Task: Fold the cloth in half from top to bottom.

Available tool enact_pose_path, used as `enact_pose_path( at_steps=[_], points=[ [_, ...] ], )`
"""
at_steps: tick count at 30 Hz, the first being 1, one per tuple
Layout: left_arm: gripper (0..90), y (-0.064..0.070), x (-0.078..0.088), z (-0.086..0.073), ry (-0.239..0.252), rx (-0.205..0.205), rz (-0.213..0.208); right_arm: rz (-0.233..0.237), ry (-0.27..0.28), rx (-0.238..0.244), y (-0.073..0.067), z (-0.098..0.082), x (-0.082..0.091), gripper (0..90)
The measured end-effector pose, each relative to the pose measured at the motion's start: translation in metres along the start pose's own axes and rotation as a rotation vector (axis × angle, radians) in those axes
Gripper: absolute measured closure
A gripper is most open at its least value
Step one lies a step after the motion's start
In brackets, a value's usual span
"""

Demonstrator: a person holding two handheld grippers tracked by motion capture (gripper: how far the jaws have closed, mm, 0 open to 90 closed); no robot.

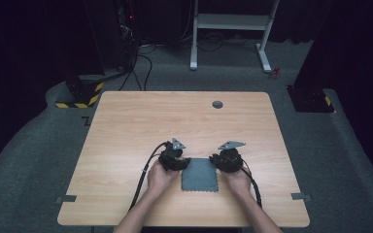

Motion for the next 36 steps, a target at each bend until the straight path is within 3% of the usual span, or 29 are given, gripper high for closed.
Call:
enact_pose_path(
  at_steps=[4,8,9,18,23,27,36],
  points=[
    [71.7,-0.003,0.001,0.000,-0.002,0.020,-0.045,0.018,-0.006,0.005,0.002,0.001,0.000,86.8],
    [83.7,-0.008,0.001,-0.001,0.000,0.046,-0.107,0.000,-0.011,0.021,-0.001,0.002,0.001,88.2],
    [85.1,-0.008,0.001,-0.001,0.002,0.045,-0.107,-0.002,-0.005,0.035,-0.001,0.003,0.001,88.3],
    [87.1,-0.010,0.003,0.005,0.036,-0.003,-0.044,-0.032,0.018,0.050,-0.002,0.013,0.002,88.4],
    [87.1,-0.015,-0.001,0.010,0.063,-0.005,-0.007,-0.056,0.020,0.054,0.001,0.022,-0.003,88.4],
    [86.9,-0.023,-0.007,0.010,0.083,0.021,-0.001,-0.075,0.015,0.053,0.005,0.028,-0.011,88.4],
    [85.4,-0.032,-0.019,0.019,0.058,-0.034,0.042,-0.119,-0.012,0.034,0.011,0.037,-0.031,88.1]
  ],
)
Point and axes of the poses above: each handheld gripper's, and its own axes: x roughly backward along the jaws, z roughly out of its top, y roughly to its right, the point moved 2 cm from there along -x, roughly forward along the jaws, and after that the axes turned 3 degrees about -z, right-handed, at the moved point
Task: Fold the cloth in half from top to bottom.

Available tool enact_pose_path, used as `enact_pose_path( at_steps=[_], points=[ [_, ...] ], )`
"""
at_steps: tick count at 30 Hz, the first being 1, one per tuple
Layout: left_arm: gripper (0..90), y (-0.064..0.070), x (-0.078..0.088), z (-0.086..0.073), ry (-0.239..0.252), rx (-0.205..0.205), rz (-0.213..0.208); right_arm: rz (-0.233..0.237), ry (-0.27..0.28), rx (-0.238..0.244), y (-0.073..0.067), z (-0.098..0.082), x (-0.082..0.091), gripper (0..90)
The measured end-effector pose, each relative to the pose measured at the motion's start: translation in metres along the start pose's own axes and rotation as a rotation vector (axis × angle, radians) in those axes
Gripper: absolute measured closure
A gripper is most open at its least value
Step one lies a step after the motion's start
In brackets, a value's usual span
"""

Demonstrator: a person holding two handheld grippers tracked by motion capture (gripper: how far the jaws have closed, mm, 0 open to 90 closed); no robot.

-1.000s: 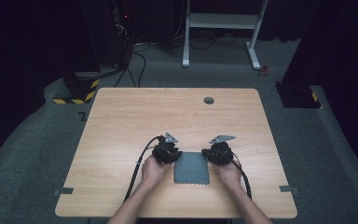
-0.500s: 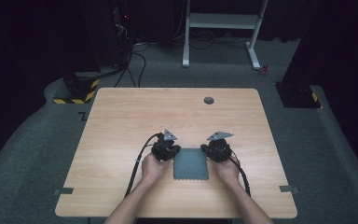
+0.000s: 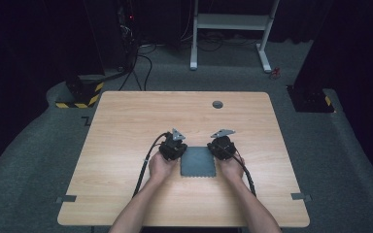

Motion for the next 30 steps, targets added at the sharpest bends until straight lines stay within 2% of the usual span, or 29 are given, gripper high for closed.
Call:
enact_pose_path(
  at_steps=[3,6,8,10,14,18,21,24,27,30],
  points=[
    [78.2,-0.003,0.001,-0.001,0.005,0.022,0.010,-0.002,-0.005,-0.010,0.000,0.001,-0.002,86.9],
    [67.9,-0.002,0.009,-0.003,0.022,0.043,-0.002,0.000,0.002,-0.024,0.002,0.001,0.000,78.2],
    [65.1,0.003,0.015,-0.006,0.030,0.032,-0.011,0.012,0.027,-0.043,0.002,-0.002,0.006,78.2],
    [63.9,0.008,0.021,-0.010,0.028,0.012,-0.014,0.031,0.041,-0.039,-0.002,-0.005,0.012,80.4],
    [63.9,0.016,0.030,-0.018,0.041,-0.017,-0.026,0.070,0.042,0.034,-0.014,-0.014,0.021,85.5],
    [63.8,0.015,0.029,-0.025,-0.005,-0.040,-0.002,0.085,0.024,0.057,-0.017,-0.024,0.021,86.1],
    [61.3,0.011,0.029,-0.028,-0.002,-0.008,-0.012,0.087,0.033,0.037,-0.013,-0.027,0.022,84.5],
    [56.7,0.011,0.029,-0.027,-0.004,-0.012,0.016,0.070,0.029,0.040,-0.012,-0.028,0.025,80.7],
    [52.3,0.008,0.033,-0.028,0.011,0.029,0.015,0.078,0.038,0.018,-0.009,-0.030,0.029,78.6],
    [50.1,0.005,0.039,-0.028,0.027,0.051,0.008,0.084,0.052,0.001,-0.006,-0.031,0.034,75.3]
  ],
)
Point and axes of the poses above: each handheld gripper's, and its own axes: x roughly backward along the jaws, z roughly out of its top, y roughly to its right, the point moved 2 cm from there along -x, roughly forward along the jaws, and after that the axes turned 3 degrees about -z, right-handed, at the moved point
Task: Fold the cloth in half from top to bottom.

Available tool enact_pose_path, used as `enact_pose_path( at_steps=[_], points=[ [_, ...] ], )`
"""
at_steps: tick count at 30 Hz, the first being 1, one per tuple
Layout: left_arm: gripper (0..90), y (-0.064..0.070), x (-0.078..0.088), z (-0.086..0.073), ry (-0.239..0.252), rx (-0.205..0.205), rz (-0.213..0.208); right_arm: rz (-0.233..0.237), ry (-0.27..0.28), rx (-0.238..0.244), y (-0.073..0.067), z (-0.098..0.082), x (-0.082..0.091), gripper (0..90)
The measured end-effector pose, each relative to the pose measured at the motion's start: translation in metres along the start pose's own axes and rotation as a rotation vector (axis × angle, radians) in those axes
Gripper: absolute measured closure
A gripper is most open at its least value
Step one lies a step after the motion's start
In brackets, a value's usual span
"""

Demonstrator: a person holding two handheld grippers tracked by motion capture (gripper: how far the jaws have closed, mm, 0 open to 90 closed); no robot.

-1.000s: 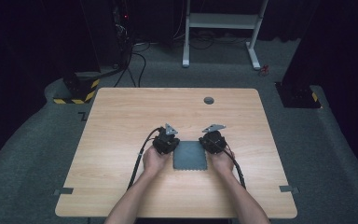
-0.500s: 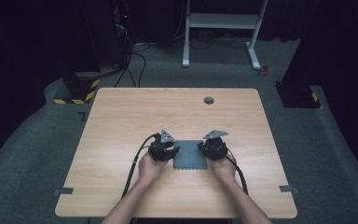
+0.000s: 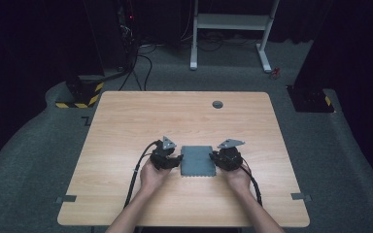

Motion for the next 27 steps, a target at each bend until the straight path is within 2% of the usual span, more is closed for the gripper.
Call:
enact_pose_path(
  at_steps=[7,16,27],
  points=[
    [47.7,-0.005,0.016,0.000,0.046,0.035,-0.011,0.014,0.022,-0.011,0.000,-0.002,0.006,69.0],
    [45.7,-0.011,0.033,-0.004,0.099,0.086,-0.028,0.015,0.052,-0.054,0.006,-0.005,0.020,64.7],
    [44.2,-0.010,0.054,-0.014,0.147,0.092,-0.032,0.013,0.104,-0.081,0.013,-0.012,0.040,63.3]
  ],
)
Point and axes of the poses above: each handheld gripper's, and its own axes: x roughly backward along the jaws, z roughly out of its top, y roughly to its right, the point moved 2 cm from there along -x, roughly forward along the jaws, and after that the axes turned 3 degrees about -z, right-handed, at the moved point
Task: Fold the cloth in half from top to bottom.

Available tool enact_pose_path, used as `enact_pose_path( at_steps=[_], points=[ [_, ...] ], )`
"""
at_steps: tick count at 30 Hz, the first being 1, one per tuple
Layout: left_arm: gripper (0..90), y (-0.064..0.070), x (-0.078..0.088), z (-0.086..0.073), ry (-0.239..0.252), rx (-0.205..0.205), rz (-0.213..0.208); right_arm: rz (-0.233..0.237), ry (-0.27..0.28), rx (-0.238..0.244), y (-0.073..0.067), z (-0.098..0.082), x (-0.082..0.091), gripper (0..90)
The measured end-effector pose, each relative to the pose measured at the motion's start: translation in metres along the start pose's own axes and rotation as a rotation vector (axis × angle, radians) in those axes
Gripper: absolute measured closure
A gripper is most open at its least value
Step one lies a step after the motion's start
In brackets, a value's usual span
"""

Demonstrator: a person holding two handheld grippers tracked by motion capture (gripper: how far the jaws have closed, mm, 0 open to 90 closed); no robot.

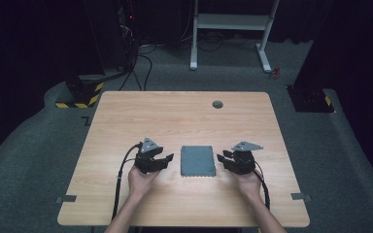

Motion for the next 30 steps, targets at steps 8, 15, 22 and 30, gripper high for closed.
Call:
enact_pose_path(
  at_steps=[8,15,22,30],
  points=[
    [42.5,-0.003,0.012,-0.009,0.019,0.027,-0.006,0.001,0.030,-0.024,0.004,-0.006,0.014,61.6],
    [41.0,-0.004,0.021,-0.016,0.031,0.040,-0.008,0.003,0.050,-0.047,0.007,-0.011,0.024,60.9],
    [40.3,-0.004,0.029,-0.020,0.043,0.035,-0.001,0.002,0.063,-0.055,0.009,-0.017,0.030,60.2],
    [39.6,-0.005,0.036,-0.030,0.044,0.042,0.002,0.002,0.066,-0.074,0.013,-0.025,0.037,59.4]
  ],
)
Point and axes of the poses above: each handheld gripper's, and its own axes: x roughly backward along the jaws, z roughly out of its top, y roughly to its right, the point moved 2 cm from there along -x, roughly forward along the jaws, and after that the axes turned 3 degrees about -z, right-handed, at the moved point
